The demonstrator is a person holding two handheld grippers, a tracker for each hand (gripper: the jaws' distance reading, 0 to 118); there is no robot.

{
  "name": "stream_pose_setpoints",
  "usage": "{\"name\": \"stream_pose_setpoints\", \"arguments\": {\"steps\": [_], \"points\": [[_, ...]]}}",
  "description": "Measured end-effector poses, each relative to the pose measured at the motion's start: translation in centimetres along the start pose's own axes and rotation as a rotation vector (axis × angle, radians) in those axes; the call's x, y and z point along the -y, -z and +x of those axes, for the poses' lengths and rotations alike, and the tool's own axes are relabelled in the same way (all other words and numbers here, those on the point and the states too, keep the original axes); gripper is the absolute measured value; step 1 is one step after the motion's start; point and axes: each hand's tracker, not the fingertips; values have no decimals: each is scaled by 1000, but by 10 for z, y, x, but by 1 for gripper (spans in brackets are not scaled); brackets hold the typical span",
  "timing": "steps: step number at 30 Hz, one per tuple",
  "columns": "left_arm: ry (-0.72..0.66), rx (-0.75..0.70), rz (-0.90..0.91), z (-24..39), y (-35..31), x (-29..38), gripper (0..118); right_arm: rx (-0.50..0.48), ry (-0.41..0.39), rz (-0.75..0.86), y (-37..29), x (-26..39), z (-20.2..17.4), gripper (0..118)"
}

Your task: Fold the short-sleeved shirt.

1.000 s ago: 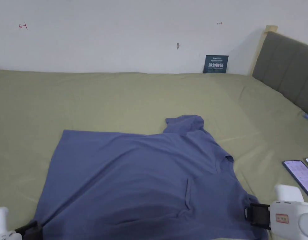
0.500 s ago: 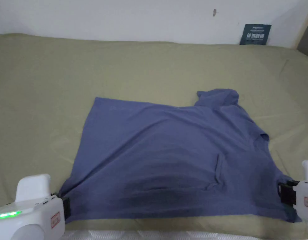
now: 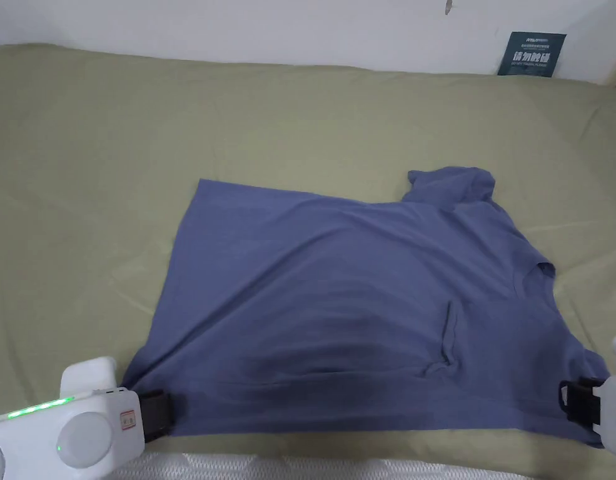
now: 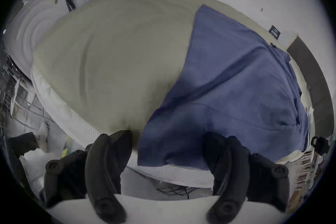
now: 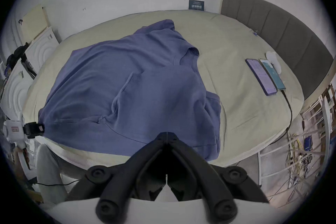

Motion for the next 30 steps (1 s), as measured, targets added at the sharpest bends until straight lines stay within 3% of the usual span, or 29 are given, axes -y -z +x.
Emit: {"name": "stream_pose_setpoints", "arguments": {"steps": [1,2,3,4,6,8,12,14,15,18,19,20,21,22,23,27,30], "points": [[37,-12,16,2,-3,-2,81,-5,10,-8,1,0,0,0],[86,-21,14,4,-14,-4,66,-10,15,-9,-1,-1,2,0],[127,-24,13,4,-22,-5,26,-10,14,-9,-1,-1,2,0],[128,-25,27,2,-27,-6,3,-4,10,-9,-1,-1,1,0],[66,27,35,5,-30,-8,3,10,3,-10,0,-2,3,0],[106,8,30,14,-30,-6,3,19,9,-12,0,-2,7,0],[244,-60,55,31,-40,-3,3,68,-6,-7,2,-3,22,17],[223,-36,55,29,-43,-6,3,75,2,-40,7,-6,35,68],[212,-27,57,27,-45,-7,3,69,11,-45,12,-5,41,82],[207,-30,61,23,-41,-11,3,134,17,-125,37,0,58,74],[210,-32,59,21,-41,-12,3,134,11,-158,43,4,61,61],[208,-29,58,18,-37,-14,3,122,21,-154,48,10,66,34],[204,-25,57,16,-37,-14,3,64,88,-167,50,15,70,5],[200,-16,52,14,-38,-14,3,16,145,-152,48,16,69,4],[199,-15,52,13,-38,-14,3,64,161,-125,45,17,69,4],[208,-19,45,16,-46,-16,3,62,91,-83,28,4,69,3],[193,-9,76,22,-61,-24,3,45,137,-39,10,-10,71,3]]}}
